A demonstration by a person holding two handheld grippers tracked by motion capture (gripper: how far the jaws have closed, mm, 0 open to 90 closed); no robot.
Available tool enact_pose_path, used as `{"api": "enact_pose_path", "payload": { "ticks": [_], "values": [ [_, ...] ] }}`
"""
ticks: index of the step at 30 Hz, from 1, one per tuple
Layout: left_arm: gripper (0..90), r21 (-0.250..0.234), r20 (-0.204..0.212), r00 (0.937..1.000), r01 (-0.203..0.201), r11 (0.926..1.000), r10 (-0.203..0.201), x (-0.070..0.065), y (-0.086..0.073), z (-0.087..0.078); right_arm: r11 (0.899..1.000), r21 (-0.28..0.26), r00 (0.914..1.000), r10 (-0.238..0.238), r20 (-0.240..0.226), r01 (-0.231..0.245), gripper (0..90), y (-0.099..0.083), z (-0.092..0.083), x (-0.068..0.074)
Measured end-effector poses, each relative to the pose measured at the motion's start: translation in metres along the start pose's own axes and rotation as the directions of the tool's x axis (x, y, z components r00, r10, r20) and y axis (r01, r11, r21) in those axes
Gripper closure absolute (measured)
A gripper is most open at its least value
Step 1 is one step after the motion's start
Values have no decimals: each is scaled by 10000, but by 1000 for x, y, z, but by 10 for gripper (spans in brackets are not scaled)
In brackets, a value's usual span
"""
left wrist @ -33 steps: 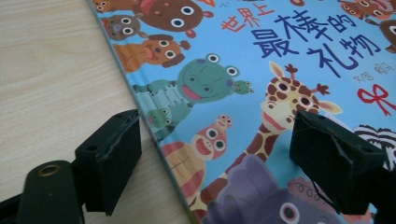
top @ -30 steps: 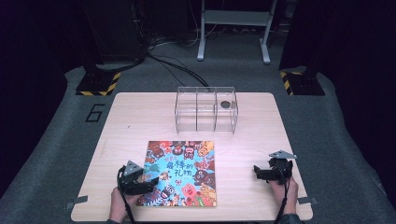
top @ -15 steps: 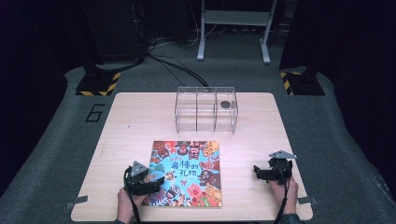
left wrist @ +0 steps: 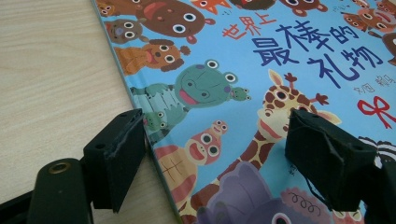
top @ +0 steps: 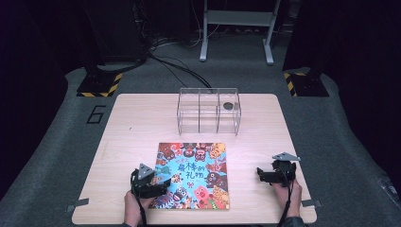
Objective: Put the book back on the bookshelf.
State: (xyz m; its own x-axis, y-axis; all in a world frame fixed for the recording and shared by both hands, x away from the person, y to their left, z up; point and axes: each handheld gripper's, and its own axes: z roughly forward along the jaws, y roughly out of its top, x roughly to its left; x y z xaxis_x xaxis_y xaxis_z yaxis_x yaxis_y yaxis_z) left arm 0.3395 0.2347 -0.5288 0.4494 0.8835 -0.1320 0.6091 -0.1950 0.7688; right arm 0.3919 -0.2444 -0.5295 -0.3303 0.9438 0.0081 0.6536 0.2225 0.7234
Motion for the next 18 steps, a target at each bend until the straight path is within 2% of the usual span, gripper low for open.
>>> {"api": "enact_pose_path", "payload": {
  "ticks": [3,7,9,10,14,18],
  "values": [
    [203,-91,-69,10000,22,10000,-22,-3,1,3,10000,19,10000,-62,13,62,14,0,0,0],
    [203,57,-34,10000,47,10000,-47,-8,3,4,10000,19,10000,-63,14,63,14,0,0,0],
    [203,-80,-110,9999,36,10000,-37,-10,3,6,10000,11,10000,-40,14,40,14,0,0,0],
    [203,79,-36,10000,4,10000,-3,-11,4,6,10000,-12,10000,33,5,-33,14,0,0,0],
    [203,-74,-82,10000,9,10000,-9,-16,5,9,10000,-13,10000,36,5,-36,14,0,0,0],
    [203,70,-5,10000,-17,10000,17,-19,6,11,10000,-6,10000,10,0,-10,14,0,0,0]
  ]
}}
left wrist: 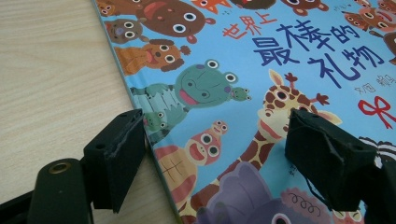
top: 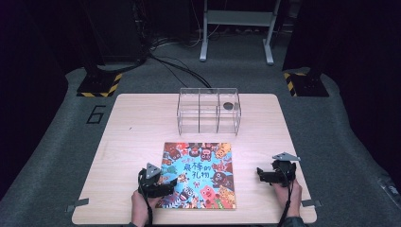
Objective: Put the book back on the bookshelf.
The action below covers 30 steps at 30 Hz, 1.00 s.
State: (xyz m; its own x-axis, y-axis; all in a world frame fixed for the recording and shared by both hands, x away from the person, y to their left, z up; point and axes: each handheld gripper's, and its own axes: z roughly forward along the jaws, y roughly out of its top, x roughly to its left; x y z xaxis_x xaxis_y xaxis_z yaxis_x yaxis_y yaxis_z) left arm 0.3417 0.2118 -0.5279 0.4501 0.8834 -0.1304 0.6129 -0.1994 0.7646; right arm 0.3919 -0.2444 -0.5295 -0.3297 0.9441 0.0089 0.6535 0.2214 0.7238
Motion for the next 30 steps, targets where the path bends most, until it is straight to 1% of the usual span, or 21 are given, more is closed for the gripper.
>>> {"api": "enact_pose_path", "payload": {
  "ticks": [2,3,4,6,7,8,10,12,13,14,15,17,18,20,21,22,23,24,26,28,30],
  "values": [
    [202,-133,-91,10000,2,9999,-3,-3,0,2,10000,-5,10000,27,6,-27,13,0,0,0],
    [203,-6,-16,10000,1,10000,-1,-4,1,2,10000,-6,10000,24,4,-24,14,0,0,0],
    [203,-6,-16,10000,1,10000,-1,-4,1,2,10000,24,10000,-69,13,69,14,0,0,-1],
    [203,31,8,10000,-12,10000,12,-8,3,4,10000,7,10000,-25,14,25,13,0,0,0],
    [202,-97,-34,10000,9,10000,-9,-10,3,6,10000,31,10000,-77,12,77,14,0,0,-1],
    [203,18,7,10000,-40,10000,40,-11,3,6,10000,7,10000,-12,11,12,14,0,0,0],
    [203,14,33,10000,-55,10000,55,-14,4,7,10000,20,10000,-75,11,75,14,0,0,-1],
    [201,-55,18,10000,-80,10000,80,-16,4,8,10000,-8,10000,18,1,-18,14,0,0,0],
    [201,140,212,9995,-237,9996,234,-16,5,8,10000,-10,10000,21,2,-21,14,0,0,0],
    [201,134,223,9994,-272,9995,269,-16,5,8,10000,9,10000,-28,8,28,14,0,0,0],
    [201,65,248,9993,-295,9995,293,-15,5,8,10000,-12,10000,26,1,-26,13,0,0,0],
    [200,247,486,9980,-410,9989,397,-13,6,7,10000,-12,10000,20,0,-20,13,0,0,0],
    [197,189,527,9975,-474,9987,463,-11,5,7,10000,-18,10000,17,0,-17,13,0,0,0],
    [154,302,528,9973,-532,9981,516,-10,5,6,10000,-13,10000,30,6,-30,13,0,0,0],
    [131,279,338,9976,-609,9978,600,-8,4,5,10000,0,10000,-11,23,11,12,0,0,0],
    [104,289,197,9982,-570,9980,564,-7,4,5,10000,6,10000,-60,30,60,11,0,0,0],
    [67,380,165,9982,-585,9976,579,-5,4,5,10000,-19,10000,-26,78,26,11,0,0,0],
    [36,313,37,9982,-601,9977,600,-4,3,6,10000,24,10000,-40,69,39,10,0,0,0],
    [0,442,90,9981,-612,9971,609,0,2,4,9999,32,9999,-105,35,104,9,0,0,0],
    [0,442,103,9980,-623,9971,619,3,2,3,9999,36,9999,-96,50,96,1,0,0,0],
    [0,438,182,9981,-588,9973,581,4,2,3,10000,51,9999,45,110,-45,0,0,1,0]
  ]
}}
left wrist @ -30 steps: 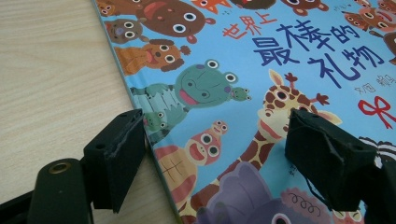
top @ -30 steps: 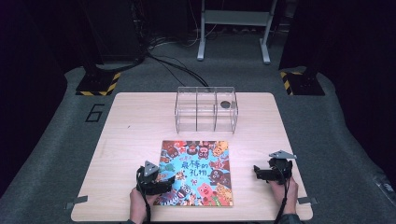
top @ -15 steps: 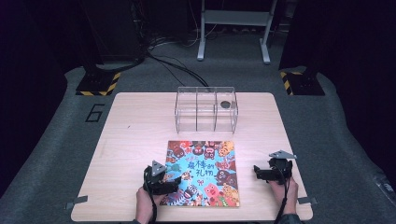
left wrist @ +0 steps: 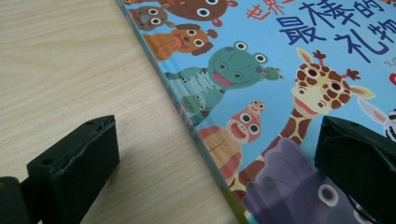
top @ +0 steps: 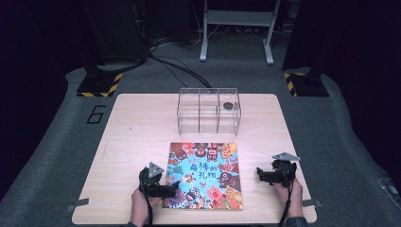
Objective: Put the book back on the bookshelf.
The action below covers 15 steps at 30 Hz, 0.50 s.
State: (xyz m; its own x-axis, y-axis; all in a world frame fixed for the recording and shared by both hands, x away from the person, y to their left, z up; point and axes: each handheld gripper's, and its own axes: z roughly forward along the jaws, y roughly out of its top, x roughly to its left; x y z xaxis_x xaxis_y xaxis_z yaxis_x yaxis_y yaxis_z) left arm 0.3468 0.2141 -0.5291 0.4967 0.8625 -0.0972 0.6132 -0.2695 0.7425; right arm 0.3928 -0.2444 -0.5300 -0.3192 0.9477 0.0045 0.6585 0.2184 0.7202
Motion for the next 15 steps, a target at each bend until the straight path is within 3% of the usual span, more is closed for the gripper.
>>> {"api": "enact_pose_path", "payload": {
  "ticks": [1,3,4,6,7,9,12,13,15],
  "values": [
    [0,-87,-1,10000,21,10000,-21,0,-1,1,9999,167,10000,-35,18,35,0,1,-1,-1],
    [0,-95,-9,10000,5,10000,-5,0,-1,0,9974,625,9992,340,232,-354,0,5,-2,1],
    [0,68,34,9999,-170,9998,169,1,-1,-1,9961,810,9994,325,150,-336,0,7,-4,0],
    [0,-19,41,10000,-27,10000,27,1,-1,0,9954,865,9992,408,-7,-405,0,8,-4,0],
    [0,-18,66,10000,-7,10000,8,1,-1,0,9963,738,9979,482,-440,-448,0,11,-8,1],
    [0,-50,51,10000,-3,10000,3,0,-1,1,9981,513,9955,387,-862,-343,0,15,-13,6],
    [0,-48,69,10000,7,10000,-6,1,-1,1,9990,431,9920,151,-1251,-97,2,20,-17,15],
    [0,-111,29,10000,11,9999,-11,0,-1,1,9991,387,9863,-96,-1645,162,10,26,-18,27],
    [0,-127,24,10000,-2,9999,2,0,-1,2,9986,398,9796,-252,-1992,337,19,32,-15,41]
  ]
}}
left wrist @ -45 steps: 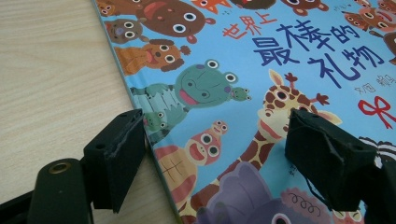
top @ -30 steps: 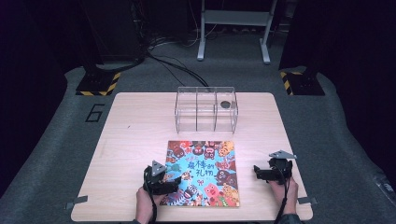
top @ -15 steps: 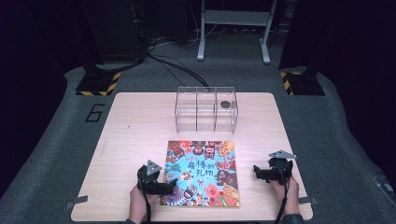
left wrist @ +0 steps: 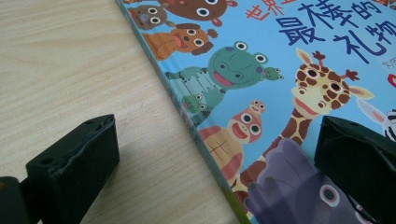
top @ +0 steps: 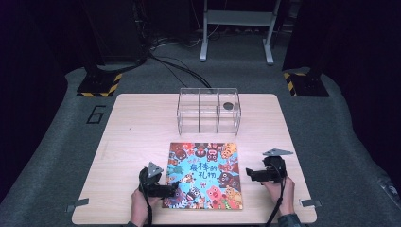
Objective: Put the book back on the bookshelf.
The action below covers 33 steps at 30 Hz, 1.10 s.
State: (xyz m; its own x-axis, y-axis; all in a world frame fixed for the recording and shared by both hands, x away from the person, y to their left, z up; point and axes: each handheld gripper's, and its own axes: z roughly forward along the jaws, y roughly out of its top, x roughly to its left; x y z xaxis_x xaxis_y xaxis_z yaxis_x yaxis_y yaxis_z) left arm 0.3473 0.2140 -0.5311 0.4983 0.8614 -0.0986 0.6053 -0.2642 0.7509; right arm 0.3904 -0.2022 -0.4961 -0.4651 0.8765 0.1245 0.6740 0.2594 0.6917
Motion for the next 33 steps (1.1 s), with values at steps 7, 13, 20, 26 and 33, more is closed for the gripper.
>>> {"api": "enact_pose_path", "payload": {
  "ticks": [7,13,20,26,33],
  "values": [
    [0,16,9,10000,-5,10000,5,0,0,0,9977,468,9956,-459,-814,498,52,14,24,32],
    [0,19,8,10000,-10,10000,10,0,0,0,9923,862,9901,-783,-1166,886,83,18,38,42],
    [0,14,8,10000,-4,10000,4,0,0,0,9906,1118,9891,-632,-1330,783,130,21,44,48],
    [0,13,8,10000,-10,10000,10,0,0,0,9867,1351,9897,-738,-1226,903,156,23,48,49],
    [0,14,9,10000,-10,10000,10,0,0,0,9849,1496,9901,-688,-1222,869,207,24,47,46]
  ]
}}
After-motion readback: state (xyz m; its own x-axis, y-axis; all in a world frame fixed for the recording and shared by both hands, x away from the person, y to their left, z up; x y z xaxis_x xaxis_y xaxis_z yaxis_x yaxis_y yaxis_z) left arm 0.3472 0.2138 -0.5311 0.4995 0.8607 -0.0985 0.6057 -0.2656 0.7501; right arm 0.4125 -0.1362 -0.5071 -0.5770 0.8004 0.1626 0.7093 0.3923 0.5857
